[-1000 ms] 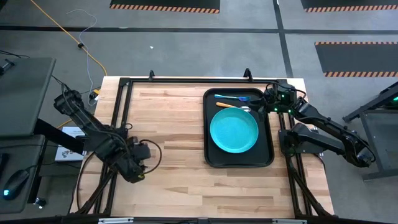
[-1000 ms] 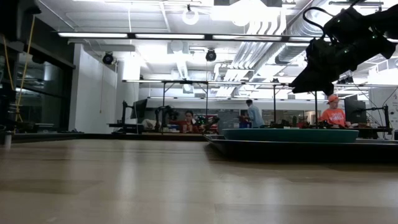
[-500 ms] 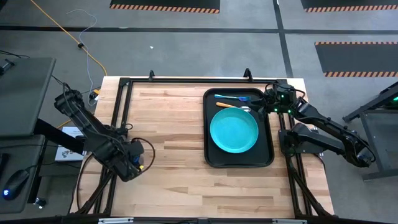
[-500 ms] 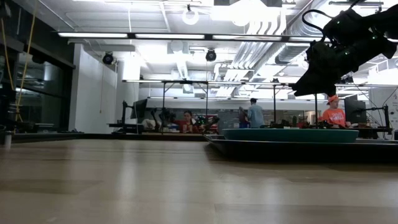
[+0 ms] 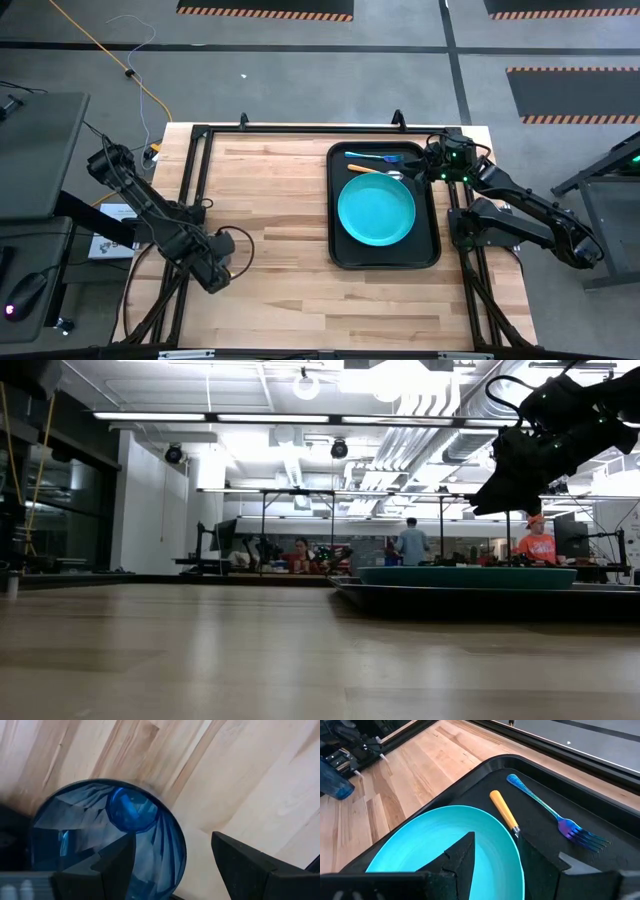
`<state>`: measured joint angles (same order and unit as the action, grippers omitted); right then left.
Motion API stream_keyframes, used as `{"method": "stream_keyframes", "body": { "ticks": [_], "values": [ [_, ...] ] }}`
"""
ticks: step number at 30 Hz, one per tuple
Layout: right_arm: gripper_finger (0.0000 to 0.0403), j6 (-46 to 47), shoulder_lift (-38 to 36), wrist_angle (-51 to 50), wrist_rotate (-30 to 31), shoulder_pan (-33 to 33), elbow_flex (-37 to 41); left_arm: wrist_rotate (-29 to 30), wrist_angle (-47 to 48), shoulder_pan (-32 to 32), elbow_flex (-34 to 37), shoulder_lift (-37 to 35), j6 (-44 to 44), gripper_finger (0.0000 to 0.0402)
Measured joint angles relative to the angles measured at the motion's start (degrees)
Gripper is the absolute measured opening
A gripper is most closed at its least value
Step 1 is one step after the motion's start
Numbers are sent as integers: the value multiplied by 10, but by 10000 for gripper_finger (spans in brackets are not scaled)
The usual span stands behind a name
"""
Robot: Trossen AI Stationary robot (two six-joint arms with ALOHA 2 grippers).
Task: Pick and place plate/cup/fork/spoon on tray
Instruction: Put the blue cup on the black serving tray to the top left of the yellow spoon
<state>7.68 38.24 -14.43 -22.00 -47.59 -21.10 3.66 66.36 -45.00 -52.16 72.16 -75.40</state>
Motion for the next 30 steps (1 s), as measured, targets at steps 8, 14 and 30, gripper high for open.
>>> {"method": "stream_keyframes", "body": {
  "ticks": [8,14,30],
  "values": [
    [142,9,0,0,0,0,0,5,-1,0,0,0,0,250],
    [142,11,0,0,0,0,0,6,-2,0,0,0,-4,250],
    [142,14,0,-14,91,0,0,28,-1,0,0,0,40,250]
  ]
}}
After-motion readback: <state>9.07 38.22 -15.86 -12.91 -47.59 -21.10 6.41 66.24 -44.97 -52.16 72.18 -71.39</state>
